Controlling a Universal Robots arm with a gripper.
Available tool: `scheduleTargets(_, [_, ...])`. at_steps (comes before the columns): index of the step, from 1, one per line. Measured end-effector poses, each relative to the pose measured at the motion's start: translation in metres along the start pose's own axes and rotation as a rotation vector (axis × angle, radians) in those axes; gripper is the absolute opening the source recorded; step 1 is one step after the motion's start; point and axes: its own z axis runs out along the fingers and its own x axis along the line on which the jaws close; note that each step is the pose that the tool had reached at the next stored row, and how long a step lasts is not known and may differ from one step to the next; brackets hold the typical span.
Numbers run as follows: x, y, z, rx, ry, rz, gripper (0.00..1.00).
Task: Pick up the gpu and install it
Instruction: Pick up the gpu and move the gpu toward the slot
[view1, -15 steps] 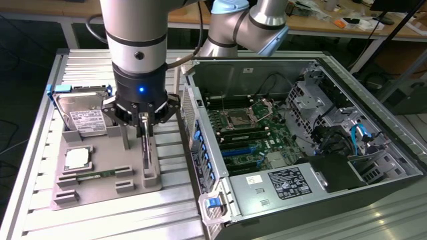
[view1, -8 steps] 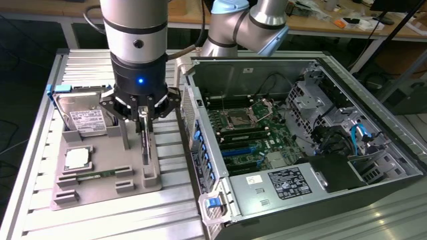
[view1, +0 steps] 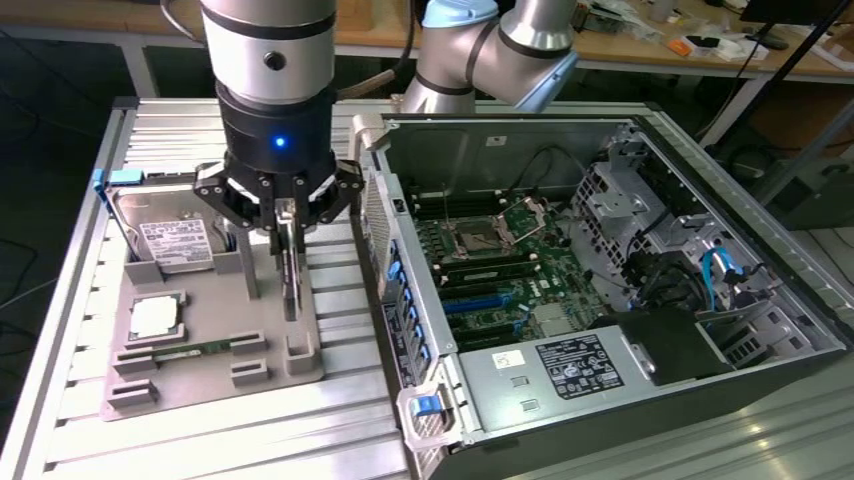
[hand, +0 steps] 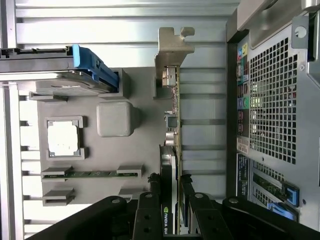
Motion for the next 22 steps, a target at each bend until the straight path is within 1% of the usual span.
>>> scheduleTargets(17, [0.000, 0.0009, -0.0392, 0.0001, 0.0001, 0.000, 0.27])
scheduleTargets(22, [0.000, 0.0011, -0.0470, 0.0000, 0.0001, 0.000, 0.27])
